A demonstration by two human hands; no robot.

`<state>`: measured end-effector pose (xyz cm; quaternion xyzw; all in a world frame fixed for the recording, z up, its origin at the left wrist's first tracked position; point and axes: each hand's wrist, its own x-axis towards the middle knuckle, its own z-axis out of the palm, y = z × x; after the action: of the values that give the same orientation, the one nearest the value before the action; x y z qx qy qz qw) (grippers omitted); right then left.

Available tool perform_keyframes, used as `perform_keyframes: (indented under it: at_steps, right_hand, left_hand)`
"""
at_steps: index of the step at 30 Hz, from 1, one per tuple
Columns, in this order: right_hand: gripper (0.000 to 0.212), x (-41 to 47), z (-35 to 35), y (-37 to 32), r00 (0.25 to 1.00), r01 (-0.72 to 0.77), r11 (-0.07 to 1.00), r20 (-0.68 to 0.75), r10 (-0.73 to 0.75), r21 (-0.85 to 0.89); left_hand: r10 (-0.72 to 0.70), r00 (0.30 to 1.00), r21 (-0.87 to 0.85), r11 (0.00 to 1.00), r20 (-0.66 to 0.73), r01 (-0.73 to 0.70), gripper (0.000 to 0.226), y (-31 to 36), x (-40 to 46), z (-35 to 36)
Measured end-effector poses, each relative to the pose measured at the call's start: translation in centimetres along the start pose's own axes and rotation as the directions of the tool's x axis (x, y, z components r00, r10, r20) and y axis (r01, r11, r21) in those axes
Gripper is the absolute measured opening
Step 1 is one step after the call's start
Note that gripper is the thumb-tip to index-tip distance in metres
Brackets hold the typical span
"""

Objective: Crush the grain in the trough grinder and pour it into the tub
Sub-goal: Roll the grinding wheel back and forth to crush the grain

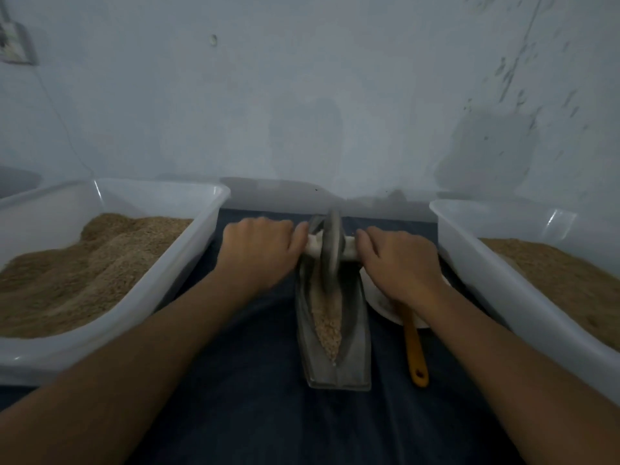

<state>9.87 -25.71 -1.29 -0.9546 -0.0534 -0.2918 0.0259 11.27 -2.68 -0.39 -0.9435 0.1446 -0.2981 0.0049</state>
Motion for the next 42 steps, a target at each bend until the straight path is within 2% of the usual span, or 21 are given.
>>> perform_keyframes:
  at_steps: [2, 4, 6, 8, 10, 14, 21, 24, 27, 29, 31, 32, 34, 37, 40, 42]
  right_hand:
    - [0.057, 2.1, 0.7, 0.0, 0.995, -0.086, 0.996, 0.046, 0.086, 0.001]
    - [0.057, 2.8, 1.0, 0.0, 0.99, -0.127, 0.992, 0.057, 0.127, 0.001]
    - [0.056, 2.1, 0.9, 0.0, 0.991, -0.125, 0.992, 0.057, 0.124, 0.005]
    - [0.052, 0.5, 0.5, -0.2, 0.998, -0.07, 0.998, 0.005, 0.07, 0.005]
    - [0.045, -1.4, -0.4, -0.3, 0.998, 0.029, 1.0, -0.053, -0.029, 0.002]
    - [0.022, -5.7, -2.5, 0.2, 0.976, 0.193, 0.981, -0.102, -0.194, -0.014]
    - [0.023, -7.4, -3.1, -0.4, 0.967, 0.202, 0.979, -0.156, -0.201, -0.009]
    - [0.03, -4.8, -2.2, -0.9, 0.985, 0.131, 0.99, -0.108, -0.136, -0.047]
    - [0.05, -0.9, -1.3, -1.0, 0.999, 0.037, 0.989, 0.004, -0.036, -0.146]
    - [0.058, 1.6, -1.0, -0.8, 0.993, -0.031, 0.996, 0.111, 0.041, -0.087]
    - [0.062, 3.2, -1.0, -0.9, 0.973, -0.109, 0.994, 0.206, 0.105, 0.004]
    - [0.062, 3.5, -1.1, -1.0, 0.971, -0.101, 0.995, 0.218, 0.1, -0.009]
    - [0.058, 3.3, -1.2, -1.3, 0.98, -0.036, 0.995, 0.191, 0.053, -0.091]
    - [0.048, 0.9, -1.5, -1.8, 0.999, 0.039, 0.987, 0.021, -0.036, -0.154]
    - [0.027, -3.6, -2.0, -1.9, 0.991, 0.078, 0.997, -0.111, -0.078, -0.013]
    - [0.02, -6.6, -2.2, -0.9, 0.993, 0.092, 0.992, -0.077, -0.085, 0.091]
  left_hand:
    - [-0.078, 0.996, 0.037, 0.996, 0.051, 0.076, 0.064, 0.1, 2.8, 0.8]
    - [-0.136, 0.985, 0.025, 0.991, 0.103, 0.134, 0.052, 0.0, 4.4, 0.9]
    - [-0.037, 0.997, 0.071, 0.997, 0.066, 0.032, 0.035, 0.0, 3.9, 0.7]
    - [0.023, 1.0, 0.068, 0.997, 0.003, -0.024, 0.04, -0.2, 1.5, 0.5]
    - [0.023, 0.996, 0.009, 1.0, -0.081, -0.023, 0.045, -0.4, -1.6, 0.1]
    - [0.036, 0.994, -0.053, 0.998, -0.103, -0.042, 0.029, -0.2, -7.3, -1.0]
    - [0.072, 0.988, -0.144, 0.985, -0.137, -0.092, 0.028, -0.2, -9.7, -2.2]
    - [-0.021, 0.998, -0.149, 0.989, -0.062, 0.012, 0.03, 0.2, -6.6, -1.2]
    - [-0.123, 0.99, -0.011, 0.992, -0.064, 0.123, 0.038, 0.9, -1.8, 0.4]
    - [-0.137, 0.99, 0.095, 0.986, -0.042, 0.14, 0.037, 1.1, 1.0, 1.1]
    - [-0.131, 0.991, 0.132, 0.983, 0.013, 0.128, 0.03, 0.9, 2.5, 1.7]
    - [-0.117, 0.993, 0.139, 0.984, 0.025, 0.113, 0.025, 0.7, 2.7, 1.8]
    - [-0.074, 0.997, 0.14, 0.988, 0.015, 0.071, 0.02, 0.3, 1.9, 1.9]
    - [-0.04, 0.998, 0.054, 0.998, -0.042, 0.042, 0.023, -0.2, -0.8, 1.4]
    - [-0.009, 1.0, -0.111, 0.994, -0.009, 0.008, 0.032, -0.8, -3.9, 0.1]
    - [0.041, 0.996, -0.138, 0.989, -0.074, -0.051, 0.031, -0.5, -6.4, -1.4]
